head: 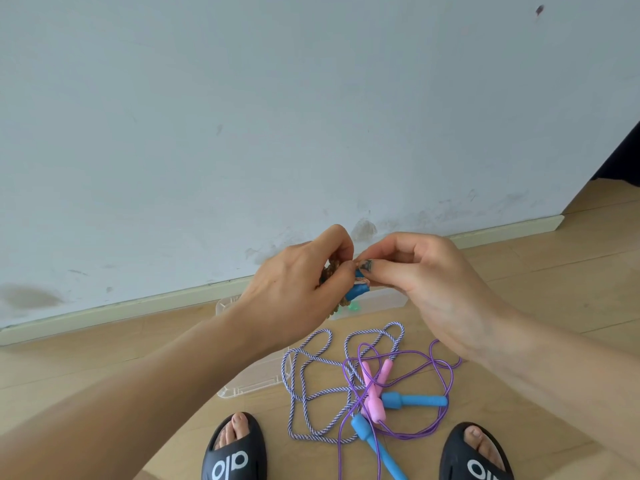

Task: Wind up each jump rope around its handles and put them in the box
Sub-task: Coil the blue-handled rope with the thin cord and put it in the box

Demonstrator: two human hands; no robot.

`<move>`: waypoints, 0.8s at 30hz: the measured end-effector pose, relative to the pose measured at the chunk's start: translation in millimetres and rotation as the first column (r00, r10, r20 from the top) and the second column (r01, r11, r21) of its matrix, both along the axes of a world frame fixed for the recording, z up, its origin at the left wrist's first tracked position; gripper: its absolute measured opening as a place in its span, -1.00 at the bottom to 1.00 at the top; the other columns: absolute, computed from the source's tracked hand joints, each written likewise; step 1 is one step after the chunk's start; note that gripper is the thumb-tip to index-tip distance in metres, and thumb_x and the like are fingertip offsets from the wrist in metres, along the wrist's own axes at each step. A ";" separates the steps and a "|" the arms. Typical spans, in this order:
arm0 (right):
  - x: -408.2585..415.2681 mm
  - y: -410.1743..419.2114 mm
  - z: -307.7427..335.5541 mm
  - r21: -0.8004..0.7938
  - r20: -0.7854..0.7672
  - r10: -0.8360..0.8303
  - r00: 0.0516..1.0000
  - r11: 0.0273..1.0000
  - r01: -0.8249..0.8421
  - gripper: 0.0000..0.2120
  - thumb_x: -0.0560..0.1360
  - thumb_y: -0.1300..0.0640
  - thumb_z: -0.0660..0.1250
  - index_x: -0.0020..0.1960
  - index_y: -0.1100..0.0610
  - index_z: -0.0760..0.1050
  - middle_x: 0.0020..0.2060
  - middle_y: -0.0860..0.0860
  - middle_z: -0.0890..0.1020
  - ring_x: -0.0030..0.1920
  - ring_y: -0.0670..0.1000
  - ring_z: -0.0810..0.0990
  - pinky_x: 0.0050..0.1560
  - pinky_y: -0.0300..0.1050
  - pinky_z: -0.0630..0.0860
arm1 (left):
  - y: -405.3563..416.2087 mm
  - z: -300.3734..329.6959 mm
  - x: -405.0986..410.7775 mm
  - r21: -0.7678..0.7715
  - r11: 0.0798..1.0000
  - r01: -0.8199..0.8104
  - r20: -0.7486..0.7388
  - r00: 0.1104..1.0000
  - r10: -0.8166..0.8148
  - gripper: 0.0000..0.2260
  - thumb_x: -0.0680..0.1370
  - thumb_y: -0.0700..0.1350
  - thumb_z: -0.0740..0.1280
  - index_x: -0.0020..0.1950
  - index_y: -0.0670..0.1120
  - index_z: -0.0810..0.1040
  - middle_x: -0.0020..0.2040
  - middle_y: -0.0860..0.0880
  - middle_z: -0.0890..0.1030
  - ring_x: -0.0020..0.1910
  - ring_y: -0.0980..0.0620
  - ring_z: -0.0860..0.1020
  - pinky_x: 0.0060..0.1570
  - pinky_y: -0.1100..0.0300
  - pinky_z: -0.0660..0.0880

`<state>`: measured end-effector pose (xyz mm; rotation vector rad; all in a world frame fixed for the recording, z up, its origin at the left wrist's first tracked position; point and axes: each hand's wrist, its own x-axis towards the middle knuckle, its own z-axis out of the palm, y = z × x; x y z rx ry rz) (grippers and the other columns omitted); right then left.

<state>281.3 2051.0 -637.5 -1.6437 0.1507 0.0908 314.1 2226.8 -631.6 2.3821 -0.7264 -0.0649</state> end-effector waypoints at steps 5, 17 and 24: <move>1.3 -0.2 -1.1 0.034 -0.039 0.019 0.999 0.999 -0.017 -0.91 0.51 0.31 0.38 -0.06 0.20 0.65 -0.12 0.17 0.71 -0.07 0.10 0.70 0.18 0.04 0.59 | -0.8 -2.8 -0.8 0.042 0.999 -0.033 0.096 0.995 0.029 -0.96 0.59 -0.05 0.17 -0.06 0.09 0.35 -0.37 0.20 0.54 -0.36 0.05 0.44 -0.40 0.15 0.34; 4.2 0.1 2.7 -0.044 -0.005 -0.015 1.000 0.999 0.014 -0.94 0.50 0.28 0.41 -0.08 0.17 0.64 -0.16 0.15 0.73 -0.03 0.18 0.71 0.18 0.15 0.59 | -3.6 -6.1 -0.8 0.039 0.998 -0.038 0.234 0.972 0.028 -0.92 0.60 -0.08 0.16 -0.08 0.07 0.31 -0.41 0.13 0.51 -0.34 -0.02 0.44 -0.45 0.15 0.32; 2.3 -1.5 4.6 -0.116 0.085 0.012 0.996 0.993 -0.002 -0.93 0.50 0.32 0.39 -0.08 0.19 0.63 -0.16 0.19 0.71 -0.06 0.20 0.69 0.04 0.04 0.61 | -4.4 -4.0 -3.1 0.020 0.999 -0.039 0.231 0.972 0.033 -0.91 0.60 -0.11 0.17 -0.08 0.06 0.33 -0.39 0.12 0.54 -0.39 0.00 0.48 -0.41 0.05 0.43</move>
